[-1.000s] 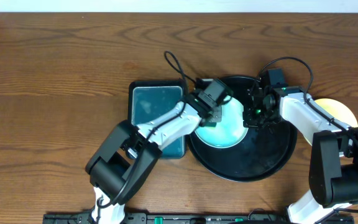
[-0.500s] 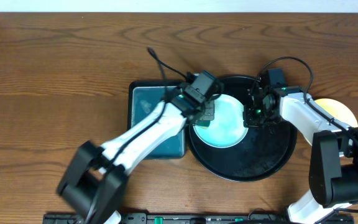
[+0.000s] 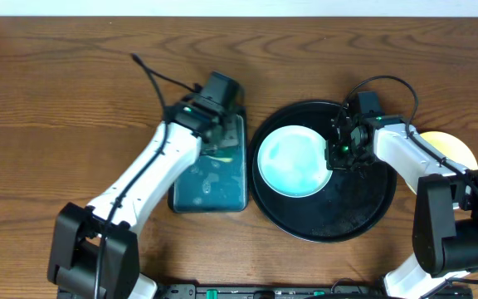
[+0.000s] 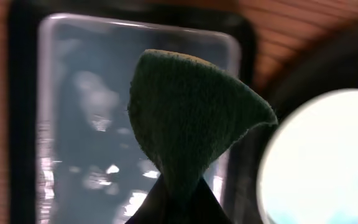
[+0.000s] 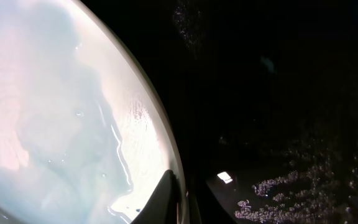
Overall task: Clean dirty plates on tray and stack at the side
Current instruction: 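Move the sponge back into the water tray with the left gripper, then drag the pale green plate rightward toward the tray edge with the right gripper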
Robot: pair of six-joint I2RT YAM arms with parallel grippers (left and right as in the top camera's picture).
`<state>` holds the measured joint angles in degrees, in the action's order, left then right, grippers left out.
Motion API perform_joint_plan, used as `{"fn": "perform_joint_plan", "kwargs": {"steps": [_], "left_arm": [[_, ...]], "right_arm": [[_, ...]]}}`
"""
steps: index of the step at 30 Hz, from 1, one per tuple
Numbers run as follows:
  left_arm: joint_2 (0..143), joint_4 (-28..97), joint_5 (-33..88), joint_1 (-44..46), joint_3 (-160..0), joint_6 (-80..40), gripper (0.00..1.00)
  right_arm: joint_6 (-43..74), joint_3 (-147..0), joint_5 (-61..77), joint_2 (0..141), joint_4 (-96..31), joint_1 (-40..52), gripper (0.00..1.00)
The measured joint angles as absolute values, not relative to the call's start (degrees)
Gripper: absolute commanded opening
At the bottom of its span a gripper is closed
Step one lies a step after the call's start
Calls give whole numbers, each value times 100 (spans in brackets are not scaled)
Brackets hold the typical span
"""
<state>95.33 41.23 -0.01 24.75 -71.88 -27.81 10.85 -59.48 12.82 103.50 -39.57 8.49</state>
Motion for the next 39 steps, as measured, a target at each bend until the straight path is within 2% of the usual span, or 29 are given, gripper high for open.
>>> {"fn": "perform_joint_plan", "kwargs": {"steps": [6,18,30,39], "left_arm": [[9561,3929,-30,2082,-6733,-2696,8],[10016,3470,-67,2062,-6123,-2694,8],[10440,3267,-1033,2099,-6075,-2689,8],[10479,3138,-1186,1855,-6075,-2574,8]], "right_arm": [[1085,-5948,1273,10350,-3948,849,6],[1085,-5944,1264,10350,-3935,849,5],[1085,-5944,1264,10350,-3931,849,5],[1085,-5944,1264,10350,-3929,849,4]]}}
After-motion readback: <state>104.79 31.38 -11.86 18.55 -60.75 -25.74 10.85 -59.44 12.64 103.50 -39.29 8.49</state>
